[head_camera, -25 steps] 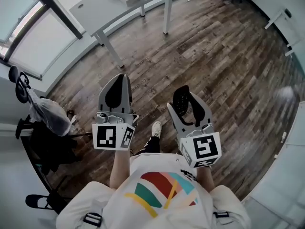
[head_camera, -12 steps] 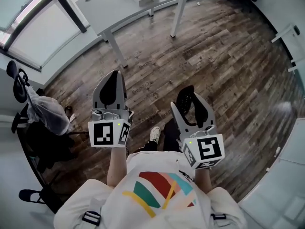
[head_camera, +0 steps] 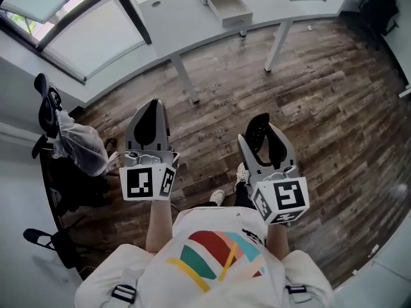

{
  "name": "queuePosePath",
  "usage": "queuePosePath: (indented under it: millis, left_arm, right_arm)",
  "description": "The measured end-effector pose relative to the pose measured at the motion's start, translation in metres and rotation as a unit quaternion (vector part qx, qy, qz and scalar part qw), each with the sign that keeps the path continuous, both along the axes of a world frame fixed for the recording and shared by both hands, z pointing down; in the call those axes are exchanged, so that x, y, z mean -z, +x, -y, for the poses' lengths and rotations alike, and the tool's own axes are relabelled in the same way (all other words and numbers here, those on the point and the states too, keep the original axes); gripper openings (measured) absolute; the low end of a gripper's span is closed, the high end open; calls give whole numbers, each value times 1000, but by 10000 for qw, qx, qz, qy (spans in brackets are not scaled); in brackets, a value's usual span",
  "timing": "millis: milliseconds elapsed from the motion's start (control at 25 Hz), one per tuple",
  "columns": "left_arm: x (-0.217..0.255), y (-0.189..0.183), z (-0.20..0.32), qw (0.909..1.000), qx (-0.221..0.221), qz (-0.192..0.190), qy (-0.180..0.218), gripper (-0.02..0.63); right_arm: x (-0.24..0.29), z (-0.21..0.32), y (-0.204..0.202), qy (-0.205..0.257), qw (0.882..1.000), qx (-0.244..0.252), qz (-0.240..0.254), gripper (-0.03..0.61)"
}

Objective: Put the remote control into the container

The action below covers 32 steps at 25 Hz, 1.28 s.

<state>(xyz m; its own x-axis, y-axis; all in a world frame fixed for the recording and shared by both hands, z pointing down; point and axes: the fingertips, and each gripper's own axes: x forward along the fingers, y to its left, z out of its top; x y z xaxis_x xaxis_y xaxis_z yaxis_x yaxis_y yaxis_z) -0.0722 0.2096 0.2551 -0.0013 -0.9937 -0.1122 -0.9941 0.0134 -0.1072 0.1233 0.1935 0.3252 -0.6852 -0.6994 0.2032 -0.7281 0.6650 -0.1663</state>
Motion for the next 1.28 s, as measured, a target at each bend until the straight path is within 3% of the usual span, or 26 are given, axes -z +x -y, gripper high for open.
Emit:
queuePosePath:
  millis: [160, 520, 880, 1280]
  left_arm:
    - [-2, 23, 63, 9985, -171, -509, 76, 8]
    - [9, 81, 143, 9980, -381, -421, 259, 8]
    - [6, 86, 176, 9986, -237, -397, 250, 8]
    - [-10, 58, 253, 9981, -251, -520, 199, 8]
  right_arm:
    - [0, 54, 34, 29, 10000, -85, 13, 256]
    - [-6, 127, 97, -30, 9989, -306, 350, 256]
    - [3, 155, 84, 200, 9988, 175, 421, 256]
    - [-6, 228, 43, 248, 9988, 382, 193, 256]
